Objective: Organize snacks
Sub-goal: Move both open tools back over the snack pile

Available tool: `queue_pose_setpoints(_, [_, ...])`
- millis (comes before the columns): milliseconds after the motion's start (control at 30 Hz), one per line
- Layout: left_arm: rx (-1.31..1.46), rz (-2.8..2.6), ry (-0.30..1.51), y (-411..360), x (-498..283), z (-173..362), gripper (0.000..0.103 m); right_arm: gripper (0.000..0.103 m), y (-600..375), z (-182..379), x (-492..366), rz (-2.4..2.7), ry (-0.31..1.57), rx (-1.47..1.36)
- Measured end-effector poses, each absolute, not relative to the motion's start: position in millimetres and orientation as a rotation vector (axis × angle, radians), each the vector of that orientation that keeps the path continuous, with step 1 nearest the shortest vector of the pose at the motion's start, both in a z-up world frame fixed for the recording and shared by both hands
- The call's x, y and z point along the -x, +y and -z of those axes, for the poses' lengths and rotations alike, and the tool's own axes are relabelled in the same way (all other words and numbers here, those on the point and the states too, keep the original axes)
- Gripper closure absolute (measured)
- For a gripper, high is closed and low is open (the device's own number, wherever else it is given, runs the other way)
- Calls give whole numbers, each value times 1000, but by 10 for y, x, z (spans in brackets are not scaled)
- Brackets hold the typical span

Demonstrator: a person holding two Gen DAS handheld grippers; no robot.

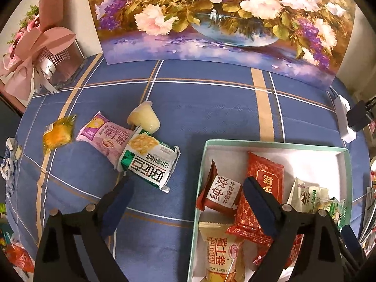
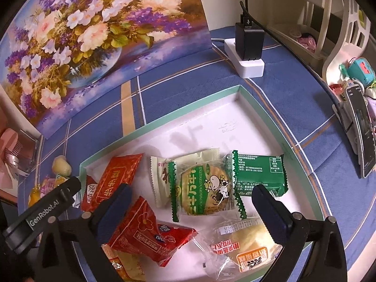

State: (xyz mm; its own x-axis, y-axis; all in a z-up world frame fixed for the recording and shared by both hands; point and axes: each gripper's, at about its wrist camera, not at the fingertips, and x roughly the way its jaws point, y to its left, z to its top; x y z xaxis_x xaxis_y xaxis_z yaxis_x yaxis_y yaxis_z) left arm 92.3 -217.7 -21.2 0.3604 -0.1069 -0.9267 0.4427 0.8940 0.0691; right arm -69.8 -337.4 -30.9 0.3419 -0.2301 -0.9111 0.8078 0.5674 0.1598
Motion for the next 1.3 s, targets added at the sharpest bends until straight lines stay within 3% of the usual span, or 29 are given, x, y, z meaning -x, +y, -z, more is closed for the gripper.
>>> queue_pose_setpoints(700, [-219,323,1162,-1527,-1024,73,7,0,-3081,182,675,743,1030,-619])
queue_pose_setpoints(1300, [-277,159,1144,-867,-1322,-39,7,0,-2759,146,380,644,1042,-591])
